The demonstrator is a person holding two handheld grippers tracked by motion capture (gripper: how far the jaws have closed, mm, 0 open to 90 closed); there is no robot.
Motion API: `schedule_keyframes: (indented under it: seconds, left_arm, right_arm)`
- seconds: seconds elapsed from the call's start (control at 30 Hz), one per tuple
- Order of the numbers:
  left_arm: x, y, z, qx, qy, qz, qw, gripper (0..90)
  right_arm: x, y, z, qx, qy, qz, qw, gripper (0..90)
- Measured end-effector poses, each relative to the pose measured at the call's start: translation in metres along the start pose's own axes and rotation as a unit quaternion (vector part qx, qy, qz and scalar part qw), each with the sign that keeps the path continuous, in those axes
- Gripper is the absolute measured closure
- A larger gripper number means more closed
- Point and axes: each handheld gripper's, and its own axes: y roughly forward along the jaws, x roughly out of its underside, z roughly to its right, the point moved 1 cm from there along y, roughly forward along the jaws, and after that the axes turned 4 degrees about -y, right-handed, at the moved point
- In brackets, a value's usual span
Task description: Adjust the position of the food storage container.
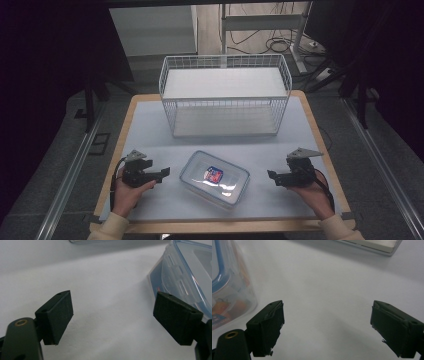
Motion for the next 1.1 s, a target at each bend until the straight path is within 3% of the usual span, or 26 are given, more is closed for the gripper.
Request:
schedule_keyframes:
  seconds: [0.13,0.3,0.47,0.67,0.93,1.1]
  left_arm:
    - [-0.001,0.001,0.001,0.0,0.001,-0.003,1.0,16.2]
    - [0.002,-0.003,0.003,0.001,0.003,-0.005,1.0,18.1]
    - [-0.003,-0.005,0.005,0.002,-0.002,0.005,1.0,18.3]
    - [-0.005,0.001,0.006,0.006,0.008,-0.006,0.9999,18.1]
    - [-0.005,0.0,0.007,0.01,0.007,-0.006,0.9999,18.3]
    - [-0.005,0.0,0.009,0.013,0.011,-0.007,0.9998,18.3]
  right_arm:
    - [0.003,0.0,0.001,-0.005,-0.008,-0.013,0.9999,12.5]
    - [0.001,-0.001,0.002,0.004,-0.003,-0.01,0.9999,12.5]
    - [0.001,-0.005,-0.003,-0.007,0.0,-0.014,0.9999,13.8]
    - [0.0,-0.011,-0.004,-0.018,-0.006,-0.014,0.9997,17.8]
    - [-0.004,-0.016,0.002,-0.032,0.022,-0.002,0.9993,25.9]
    - [-0.01,-0.024,-0.008,-0.051,0.006,0.004,0.9987,32.2]
